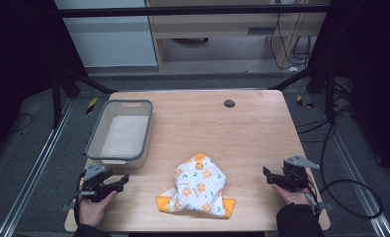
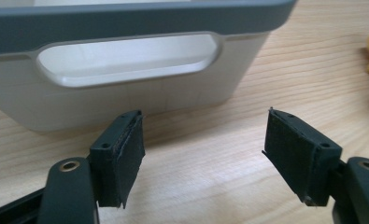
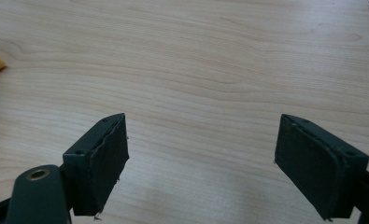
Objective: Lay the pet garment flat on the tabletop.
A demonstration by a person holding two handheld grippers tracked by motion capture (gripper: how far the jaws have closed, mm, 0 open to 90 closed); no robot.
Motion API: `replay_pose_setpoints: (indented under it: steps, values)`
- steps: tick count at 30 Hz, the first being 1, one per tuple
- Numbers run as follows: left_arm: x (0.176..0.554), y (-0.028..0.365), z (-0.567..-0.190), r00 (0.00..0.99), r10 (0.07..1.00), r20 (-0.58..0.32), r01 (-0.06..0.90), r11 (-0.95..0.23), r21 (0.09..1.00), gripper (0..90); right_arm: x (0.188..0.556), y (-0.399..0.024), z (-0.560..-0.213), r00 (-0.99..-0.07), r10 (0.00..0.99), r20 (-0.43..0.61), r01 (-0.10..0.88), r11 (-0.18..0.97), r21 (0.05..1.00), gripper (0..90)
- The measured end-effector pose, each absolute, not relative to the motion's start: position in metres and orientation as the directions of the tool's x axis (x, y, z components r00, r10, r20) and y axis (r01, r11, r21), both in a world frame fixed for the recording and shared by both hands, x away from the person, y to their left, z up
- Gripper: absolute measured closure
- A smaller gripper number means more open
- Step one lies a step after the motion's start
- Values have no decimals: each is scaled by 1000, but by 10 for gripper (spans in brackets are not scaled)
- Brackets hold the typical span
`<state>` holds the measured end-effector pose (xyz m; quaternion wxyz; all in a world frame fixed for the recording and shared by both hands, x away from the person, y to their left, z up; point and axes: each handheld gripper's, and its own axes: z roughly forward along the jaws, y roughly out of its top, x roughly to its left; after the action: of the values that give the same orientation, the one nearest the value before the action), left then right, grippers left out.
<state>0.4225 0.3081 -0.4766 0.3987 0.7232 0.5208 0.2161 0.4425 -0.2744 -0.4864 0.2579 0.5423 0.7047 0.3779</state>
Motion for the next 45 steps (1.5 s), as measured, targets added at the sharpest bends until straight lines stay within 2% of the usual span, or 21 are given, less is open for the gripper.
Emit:
replay_pose_setpoints:
  steps: [2, 5, 22, 34, 45]
  values:
    - [420, 305, -475, 372, 926, -65, 572, -174, 801, 296, 439, -273, -485, -292, 956, 39, 564, 139, 814, 181]
    - [419, 302, -474, 377, 924, -56, 572, -185, 799, 299, 436, -271, -483, -303, 952, 42, 556, 141, 819, 186]
    - [409, 295, -446, 433, 897, -84, 509, -167, 844, 269, 437, -248, -461, -427, 901, 81, 505, 163, 848, 232]
    - [421, 287, -412, 461, 884, -77, 441, -153, 884, 262, 447, -233, -428, -461, 884, 83, 457, 156, 876, 213]
    - [442, 249, -400, 531, 845, -64, 418, -196, 887, 246, 458, -204, -409, -521, 851, 71, 427, 187, 885, 221]
